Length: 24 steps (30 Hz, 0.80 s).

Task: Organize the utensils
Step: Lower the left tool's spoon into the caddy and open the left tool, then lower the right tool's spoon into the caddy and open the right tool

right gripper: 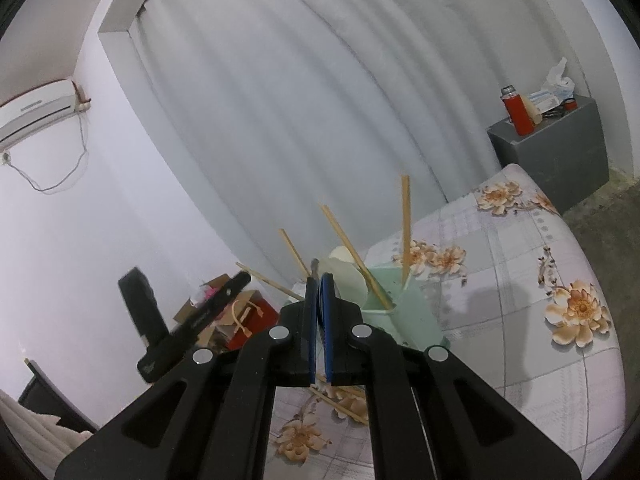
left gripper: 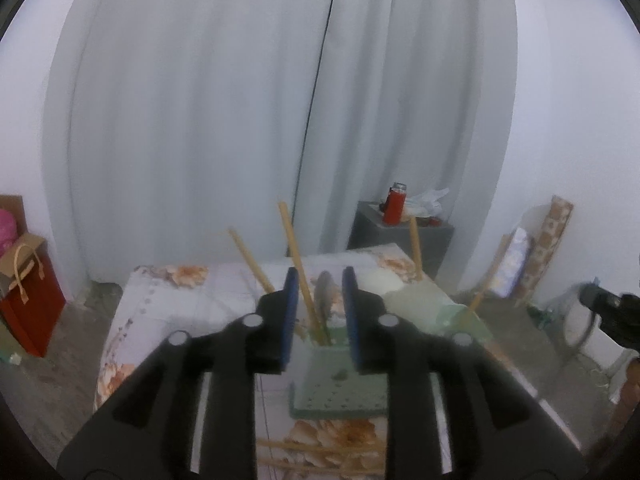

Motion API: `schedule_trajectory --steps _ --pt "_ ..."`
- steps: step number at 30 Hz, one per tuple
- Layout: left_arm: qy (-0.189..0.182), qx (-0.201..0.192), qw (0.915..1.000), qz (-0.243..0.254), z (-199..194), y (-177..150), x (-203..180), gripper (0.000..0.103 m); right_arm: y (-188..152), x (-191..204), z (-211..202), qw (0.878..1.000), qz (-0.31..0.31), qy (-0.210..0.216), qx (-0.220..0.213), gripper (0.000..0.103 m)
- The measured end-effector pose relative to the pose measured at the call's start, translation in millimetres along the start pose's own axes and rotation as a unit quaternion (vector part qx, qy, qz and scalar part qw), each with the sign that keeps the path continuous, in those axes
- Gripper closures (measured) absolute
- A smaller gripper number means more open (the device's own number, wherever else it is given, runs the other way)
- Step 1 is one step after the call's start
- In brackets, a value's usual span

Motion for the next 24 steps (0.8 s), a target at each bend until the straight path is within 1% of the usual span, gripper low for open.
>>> schedule_trajectory --steps 3,5,6,8,11,14,17,21,24 --pt "-0.008 0.006 0.9999 -0.012 -14 -9 2 0.072 12 2 1 1.0 -0.001 0.017 -0.01 0.1" --pt "-0.01 0.012 0.9997 -0.02 -25 -18 5 0.063 22 4 2 0.999 -0.002 0.034 -0.019 0.1" --pt "-0.01 0.016 0.9996 -0.022 -30 -24 6 0.061 28 4 4 0.999 -0.003 0.043 -0.024 0.1" --pt "-0.005 0.022 0.9995 -0.024 -38 -32 9 0.05 42 5 7 0.997 -0.003 0.063 -0.035 0.1" --pt "0.0 0.039 0.999 -0.02 -49 -51 14 0.04 62 6 15 0.995 0.001 0.091 -0.051 0.1" --pt "0.014 0.05 0.9986 -0.004 -58 -66 20 0.035 81 5 26 0.991 0.005 0.12 -0.065 0.1" --pt "0.027 0.054 0.9981 -0.009 -67 -76 30 0.033 94 3 41 0.987 0.007 0.139 -0.075 0.1" --pt "0.047 0.056 0.9972 -0.013 -78 -82 42 0.033 101 -5 65 0.986 0.016 0.147 -0.077 0.1" --pt "0.061 0.055 0.9964 -0.02 -83 -86 51 0.033 96 -13 82 0.987 0.021 0.142 -0.074 0.1"
Point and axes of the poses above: each gripper's, at about its wrist camera, not at the fingertips, and z roughly the way its jaws point, x to its left, y to its top, the point moved 3 cm from there along z, roughly the way its jaws point, and after that the axes turned 8 degrees about -z, right-handed, at the moved point
